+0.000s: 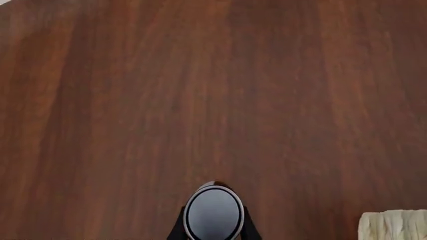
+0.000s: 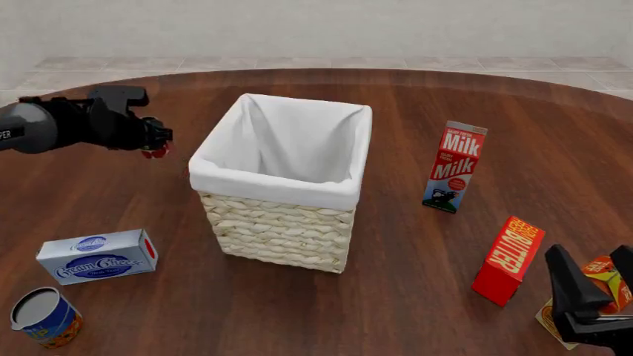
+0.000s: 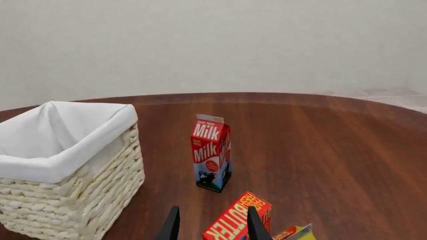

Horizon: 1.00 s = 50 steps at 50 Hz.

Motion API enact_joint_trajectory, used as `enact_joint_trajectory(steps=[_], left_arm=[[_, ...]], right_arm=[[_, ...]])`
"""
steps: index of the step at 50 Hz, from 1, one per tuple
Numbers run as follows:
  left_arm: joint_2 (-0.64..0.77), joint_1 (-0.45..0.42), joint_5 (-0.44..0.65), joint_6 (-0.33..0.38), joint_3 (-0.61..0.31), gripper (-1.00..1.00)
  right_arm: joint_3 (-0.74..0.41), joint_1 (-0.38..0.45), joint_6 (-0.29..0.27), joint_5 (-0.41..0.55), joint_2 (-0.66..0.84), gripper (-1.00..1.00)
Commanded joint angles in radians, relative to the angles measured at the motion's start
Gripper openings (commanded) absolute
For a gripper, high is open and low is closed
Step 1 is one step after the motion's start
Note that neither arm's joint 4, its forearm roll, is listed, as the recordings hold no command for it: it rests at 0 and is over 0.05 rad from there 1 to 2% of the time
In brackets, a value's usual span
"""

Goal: Pick up the alphabet soup and the tomato sauce, and put them in the basket.

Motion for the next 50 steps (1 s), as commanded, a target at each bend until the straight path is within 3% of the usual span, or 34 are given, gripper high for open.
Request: enact_joint_trajectory(steps=[1, 24, 50], left_arm=[[-0.086, -0.001, -0.003, 0.031, 0.028, -1.0], [-0.297, -0.069, 0.023, 0.025, 0.074, -1.0], [-0.547, -0.302, 0.068, -0.01, 0.094, -1.0]], right_arm=[[0.0, 0.001, -0.003, 0.009, -0.012, 1.0], [0.0, 0.0, 0.003, 0.014, -0.019, 1.0], [0.001, 0.003, 0.006, 0.032, -0.037, 1.0]])
